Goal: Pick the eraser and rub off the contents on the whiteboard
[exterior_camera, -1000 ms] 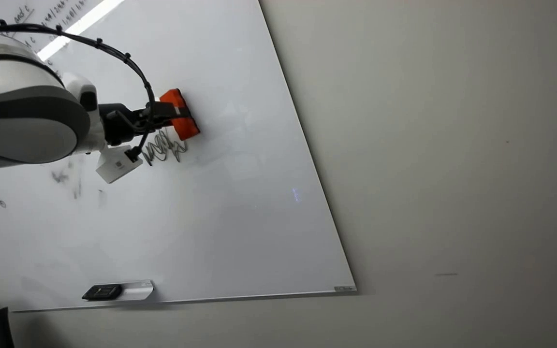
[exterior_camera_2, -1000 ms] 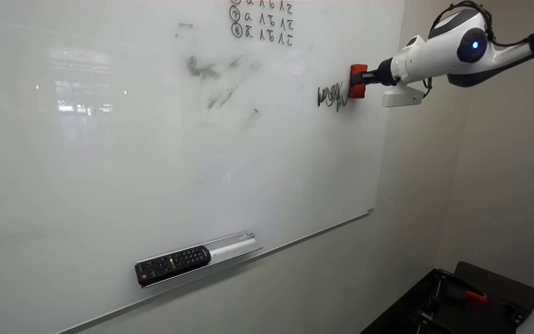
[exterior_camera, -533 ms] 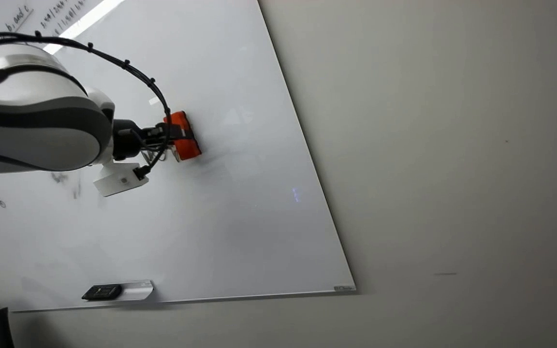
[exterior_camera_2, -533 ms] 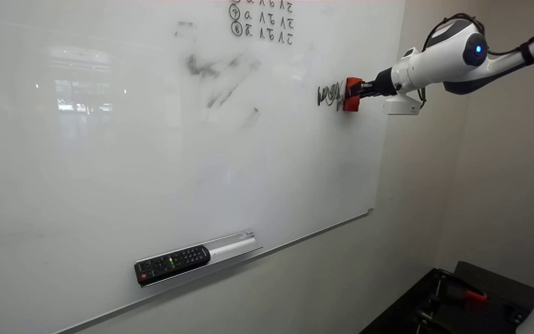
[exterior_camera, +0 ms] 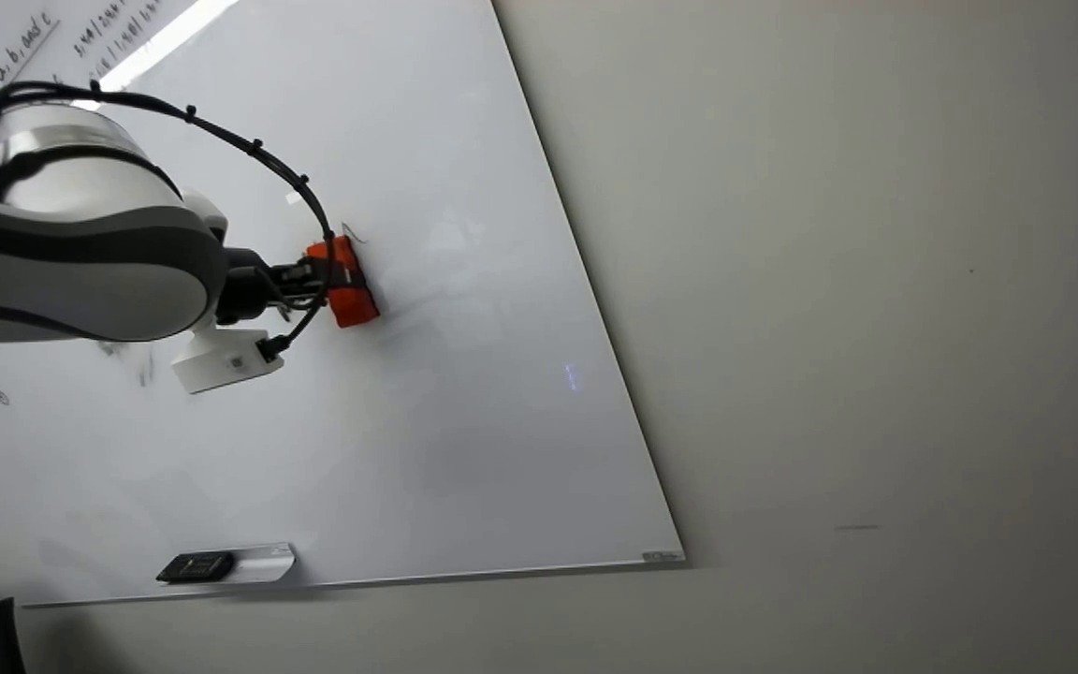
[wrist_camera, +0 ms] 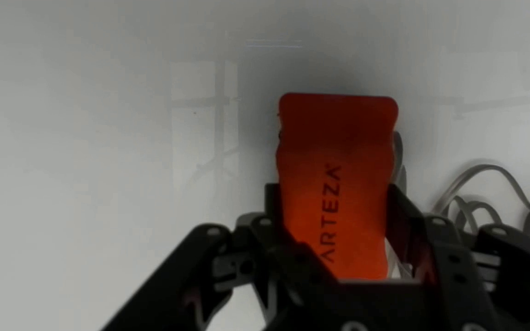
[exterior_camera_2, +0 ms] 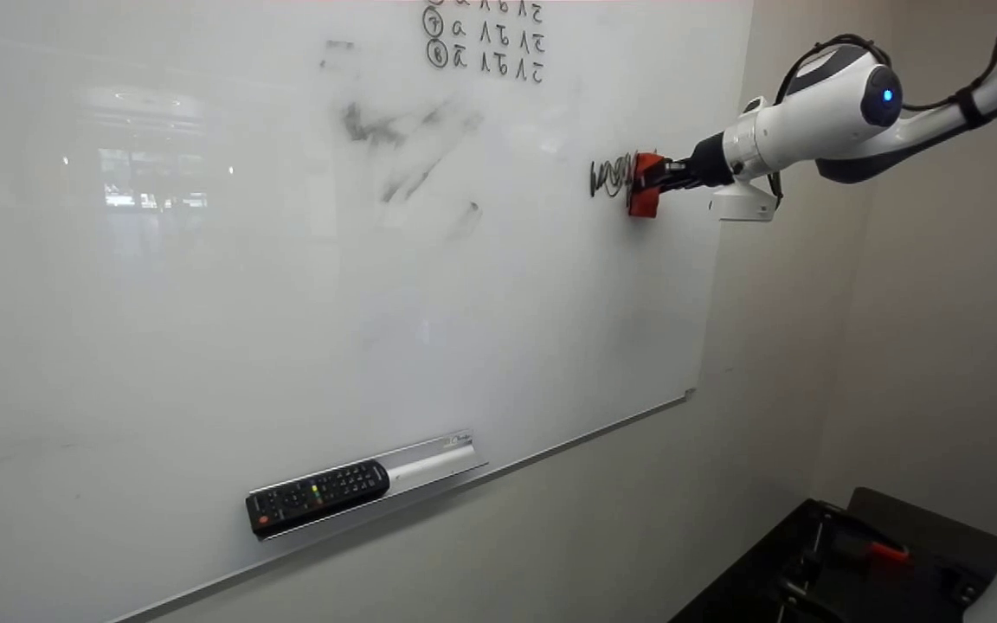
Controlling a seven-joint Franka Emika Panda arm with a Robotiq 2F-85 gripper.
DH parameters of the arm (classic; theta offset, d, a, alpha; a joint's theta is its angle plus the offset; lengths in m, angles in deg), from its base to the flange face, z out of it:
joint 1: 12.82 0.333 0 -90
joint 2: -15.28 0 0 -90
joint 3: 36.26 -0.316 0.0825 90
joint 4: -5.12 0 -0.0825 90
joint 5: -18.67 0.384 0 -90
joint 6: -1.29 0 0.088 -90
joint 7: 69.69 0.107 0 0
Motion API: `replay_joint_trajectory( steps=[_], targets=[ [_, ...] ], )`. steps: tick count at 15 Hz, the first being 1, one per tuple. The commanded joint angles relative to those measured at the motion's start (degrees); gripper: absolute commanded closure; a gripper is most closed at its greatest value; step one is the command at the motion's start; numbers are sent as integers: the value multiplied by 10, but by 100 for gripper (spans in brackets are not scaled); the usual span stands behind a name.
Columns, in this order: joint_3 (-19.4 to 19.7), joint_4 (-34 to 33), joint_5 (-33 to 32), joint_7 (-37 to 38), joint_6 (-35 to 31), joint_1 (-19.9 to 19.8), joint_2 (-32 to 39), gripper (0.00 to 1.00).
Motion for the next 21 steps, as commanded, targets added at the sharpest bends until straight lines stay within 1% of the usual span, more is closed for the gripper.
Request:
replay_joint_trajectory(
  steps=[1,3,5,9,13,18,21],
  targets=[
    [-14,-24,3,1,-4,44,38,70],
    [-25,-20,11,-7,0,54,42,70],
    [-45,-14,19,-9,14,60,45,70],
    [-89,-6,30,-2,65,71,50,70],
    [-127,6,40,5,133,82,57,70],
    [-169,12,86,-20,194,73,62,70],
    [-176,13,112,-53,208,56,50,70]
  ],
)
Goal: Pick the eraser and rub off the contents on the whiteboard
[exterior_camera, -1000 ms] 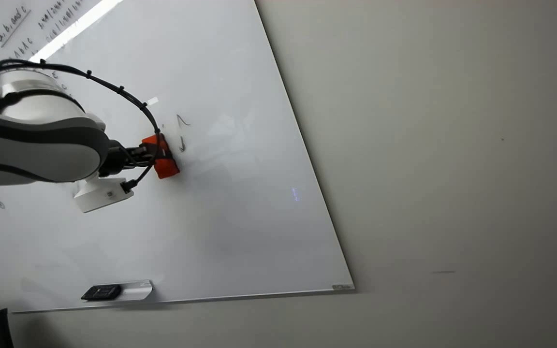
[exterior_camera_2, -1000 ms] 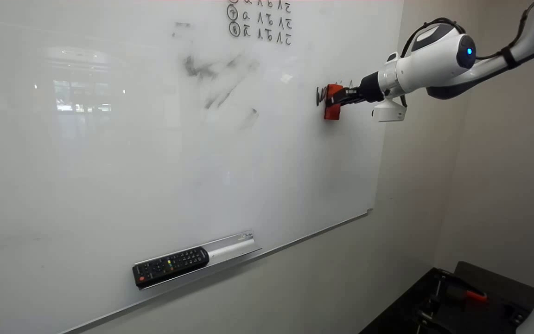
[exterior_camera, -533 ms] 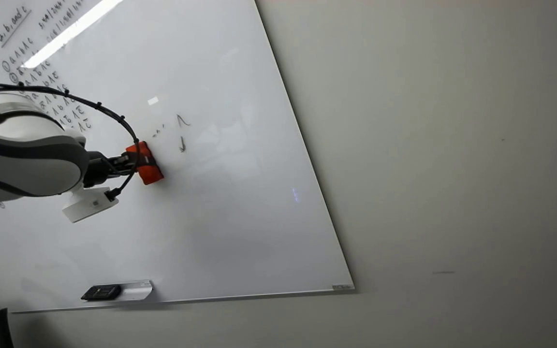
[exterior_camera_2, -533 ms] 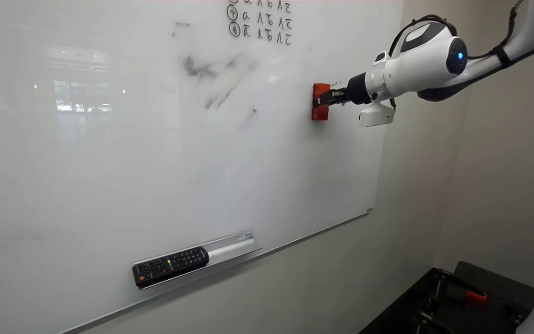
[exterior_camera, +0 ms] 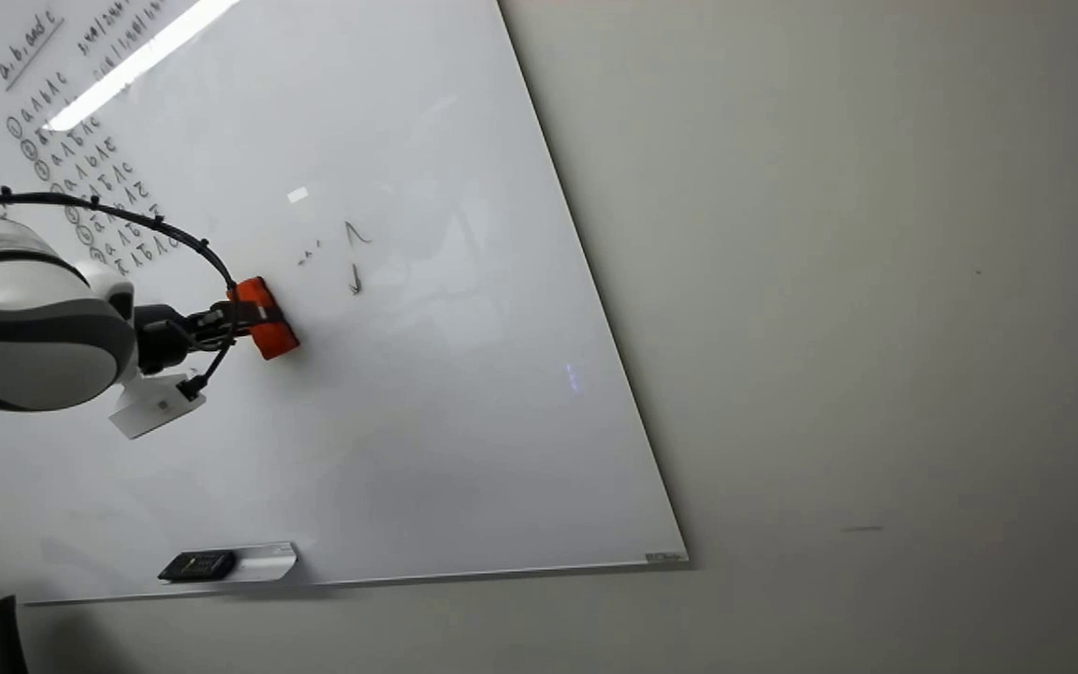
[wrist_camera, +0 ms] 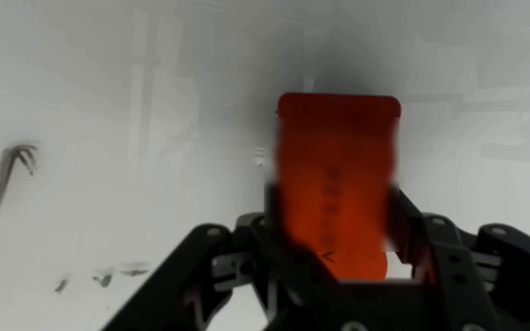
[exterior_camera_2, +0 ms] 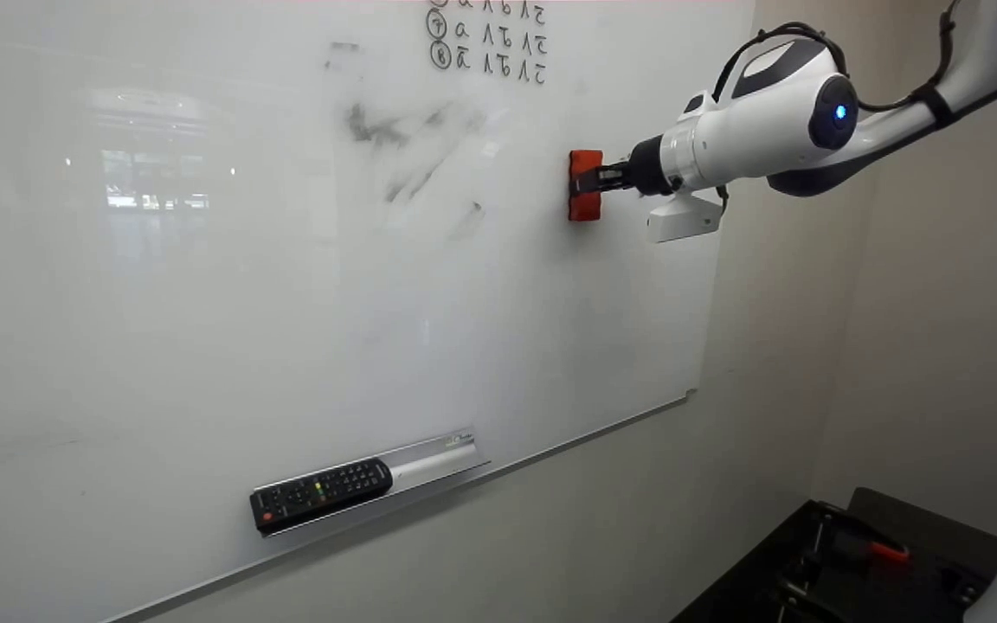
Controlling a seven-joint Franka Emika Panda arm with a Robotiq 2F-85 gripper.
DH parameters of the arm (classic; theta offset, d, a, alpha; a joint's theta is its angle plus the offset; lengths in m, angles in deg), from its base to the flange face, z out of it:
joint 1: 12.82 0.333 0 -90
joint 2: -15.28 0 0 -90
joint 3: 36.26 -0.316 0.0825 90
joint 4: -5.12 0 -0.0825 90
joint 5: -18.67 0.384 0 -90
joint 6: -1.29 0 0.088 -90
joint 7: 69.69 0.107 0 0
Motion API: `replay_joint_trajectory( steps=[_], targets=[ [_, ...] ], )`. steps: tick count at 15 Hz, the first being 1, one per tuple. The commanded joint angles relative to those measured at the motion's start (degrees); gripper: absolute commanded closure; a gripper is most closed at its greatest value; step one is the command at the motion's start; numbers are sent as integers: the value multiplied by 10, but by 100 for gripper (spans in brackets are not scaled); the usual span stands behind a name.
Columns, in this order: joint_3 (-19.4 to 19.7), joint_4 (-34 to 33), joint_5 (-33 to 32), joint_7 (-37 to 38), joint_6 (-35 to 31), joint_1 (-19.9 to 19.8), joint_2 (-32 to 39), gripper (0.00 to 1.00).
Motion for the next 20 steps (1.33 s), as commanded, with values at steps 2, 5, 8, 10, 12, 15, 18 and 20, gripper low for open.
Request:
replay_joint_trajectory(
  steps=[2,5,8,10,12,15,18,20],
  targets=[
    [-12,-35,38,-56,26,-15,6,70],
    [-4,-26,62,-98,21,-33,-22,70],
    [1,-19,90,-144,21,-62,-59,70],
    [9,-19,101,-171,21,-90,-84,70],
    [20,-25,109,-190,20,-121,-102,70],
    [41,-37,117,-213,21,-163,-113,70],
    [74,-53,114,-223,-16,-172,-99,70],
    [101,-64,116,-233,-62,-160,-83,70]
  ],
)
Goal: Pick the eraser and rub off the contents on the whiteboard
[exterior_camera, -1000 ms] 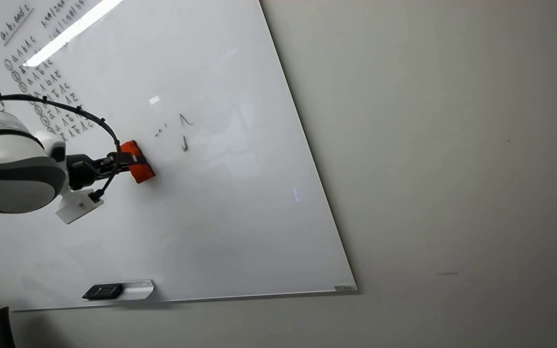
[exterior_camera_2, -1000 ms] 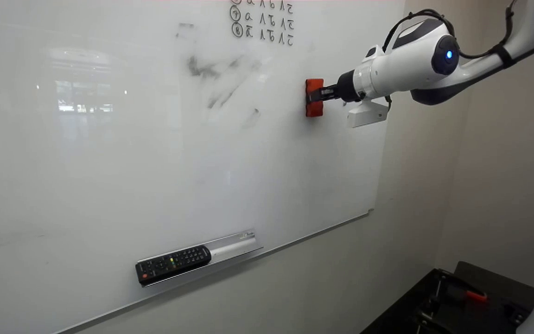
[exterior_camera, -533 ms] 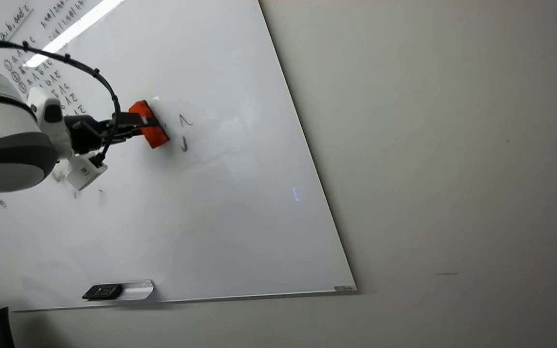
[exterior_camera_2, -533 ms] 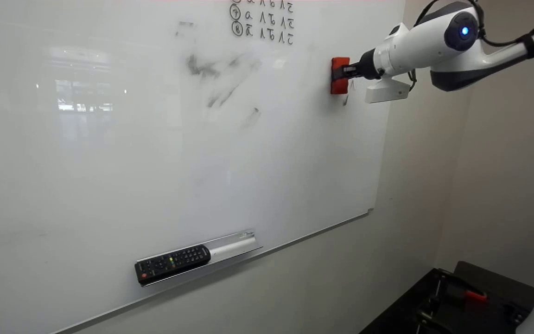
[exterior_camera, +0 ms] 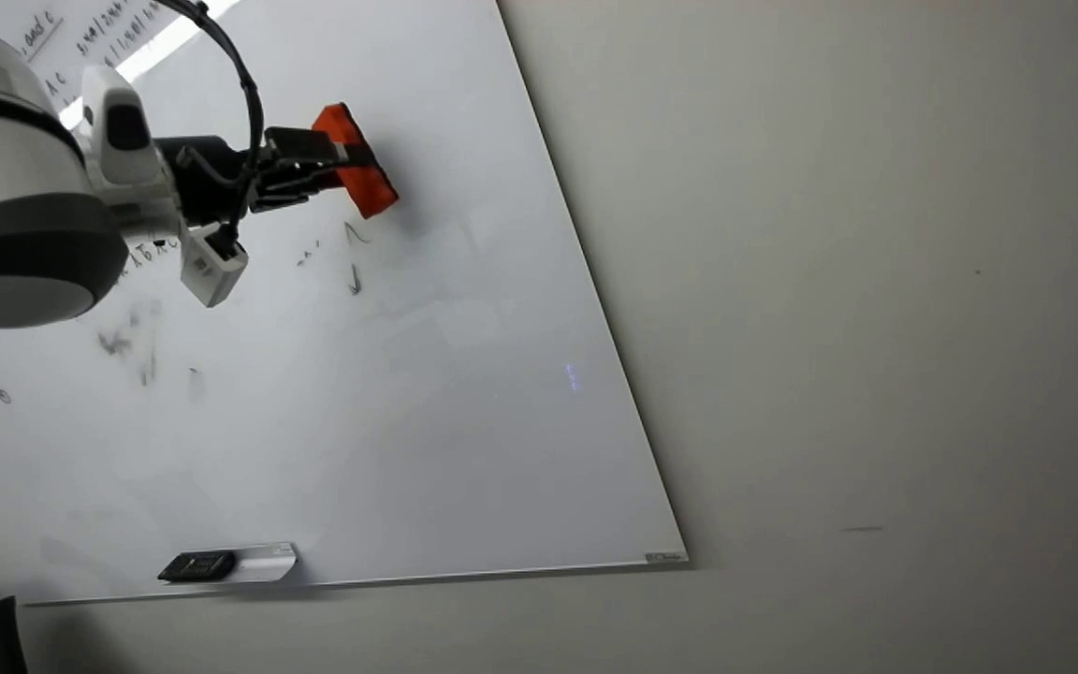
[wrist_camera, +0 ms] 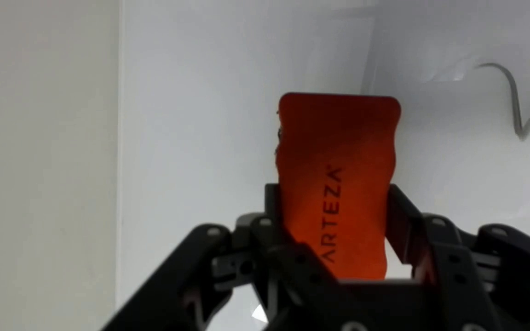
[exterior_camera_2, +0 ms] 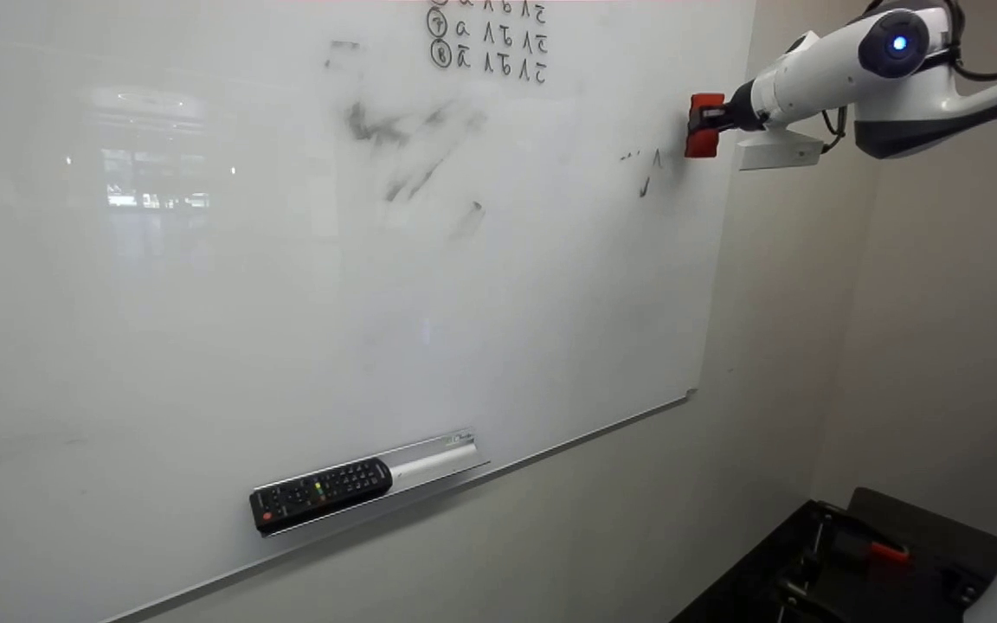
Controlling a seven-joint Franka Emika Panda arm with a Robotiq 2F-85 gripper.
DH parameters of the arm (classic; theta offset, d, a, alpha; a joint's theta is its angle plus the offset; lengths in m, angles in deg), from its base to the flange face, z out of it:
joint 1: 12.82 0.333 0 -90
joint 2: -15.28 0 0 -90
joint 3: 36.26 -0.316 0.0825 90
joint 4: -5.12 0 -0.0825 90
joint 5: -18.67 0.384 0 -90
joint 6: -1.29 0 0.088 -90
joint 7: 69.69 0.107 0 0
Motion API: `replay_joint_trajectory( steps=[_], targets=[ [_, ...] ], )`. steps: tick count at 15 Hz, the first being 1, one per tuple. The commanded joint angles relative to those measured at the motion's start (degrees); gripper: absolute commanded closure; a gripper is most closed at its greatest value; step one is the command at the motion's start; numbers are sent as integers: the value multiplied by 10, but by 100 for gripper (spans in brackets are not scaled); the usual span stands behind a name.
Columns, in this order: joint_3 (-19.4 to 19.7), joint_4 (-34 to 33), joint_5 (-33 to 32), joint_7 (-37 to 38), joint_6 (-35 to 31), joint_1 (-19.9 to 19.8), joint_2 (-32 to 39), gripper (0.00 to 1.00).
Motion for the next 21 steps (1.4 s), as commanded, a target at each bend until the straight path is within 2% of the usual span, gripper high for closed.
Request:
replay_joint_trajectory(
  steps=[1,5,8,13,21],
  targets=[
    [39,-32,17,-34,-82,15,38,70],
    [80,-62,72,-96,-206,20,94,70],
    [90,-82,116,-137,-250,19,130,70],
    [94,-86,149,-169,-274,30,151,70],
    [74,-71,147,-169,-260,67,154,70]
  ],
)
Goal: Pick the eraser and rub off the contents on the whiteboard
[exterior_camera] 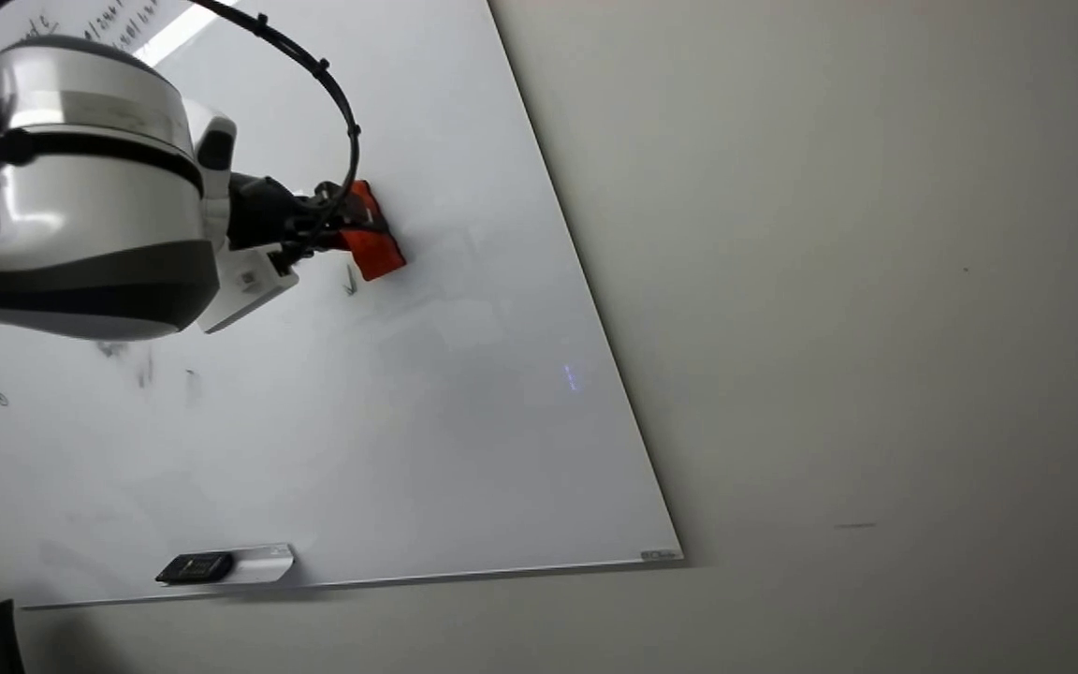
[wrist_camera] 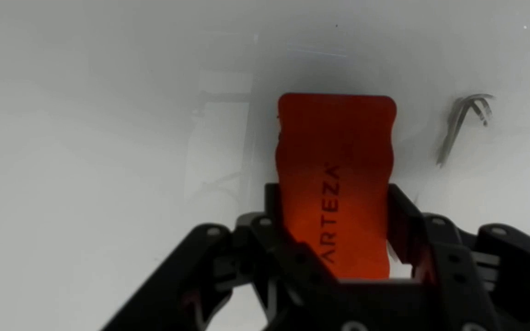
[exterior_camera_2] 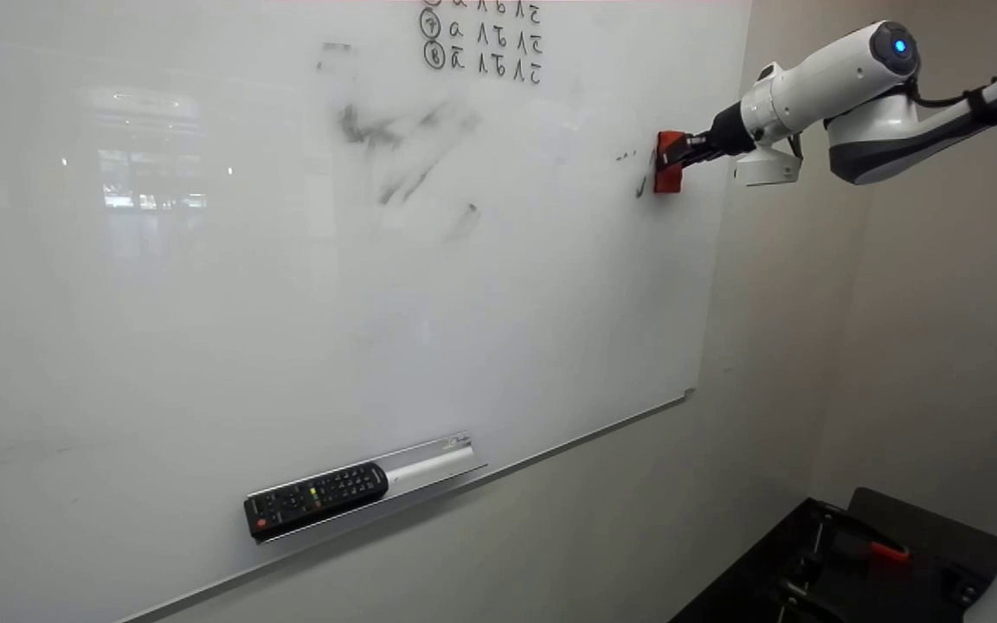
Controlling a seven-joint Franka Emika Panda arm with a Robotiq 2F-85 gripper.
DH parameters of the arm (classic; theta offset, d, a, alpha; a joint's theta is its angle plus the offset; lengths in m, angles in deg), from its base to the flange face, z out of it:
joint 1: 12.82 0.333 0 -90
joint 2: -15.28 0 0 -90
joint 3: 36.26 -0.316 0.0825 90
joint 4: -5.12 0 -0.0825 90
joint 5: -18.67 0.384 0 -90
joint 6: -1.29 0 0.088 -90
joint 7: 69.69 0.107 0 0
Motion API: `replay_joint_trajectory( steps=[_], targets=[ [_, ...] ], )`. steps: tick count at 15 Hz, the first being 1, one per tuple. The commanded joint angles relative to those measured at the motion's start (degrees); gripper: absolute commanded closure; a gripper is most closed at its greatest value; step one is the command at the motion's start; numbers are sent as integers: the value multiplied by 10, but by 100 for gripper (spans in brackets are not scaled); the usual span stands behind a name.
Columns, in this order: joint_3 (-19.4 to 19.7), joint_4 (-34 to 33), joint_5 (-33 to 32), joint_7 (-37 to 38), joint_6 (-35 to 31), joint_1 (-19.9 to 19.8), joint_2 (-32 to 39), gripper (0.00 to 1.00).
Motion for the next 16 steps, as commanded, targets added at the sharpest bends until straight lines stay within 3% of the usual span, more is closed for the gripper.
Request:
replay_joint_trajectory(
  steps=[1,11,16],
  targets=[
    [-22,-22,15,9,-3,48,53,70],
    [-34,-9,-1,46,25,123,29,70],
    [-52,-11,-10,80,41,192,43,70]
  ],
)
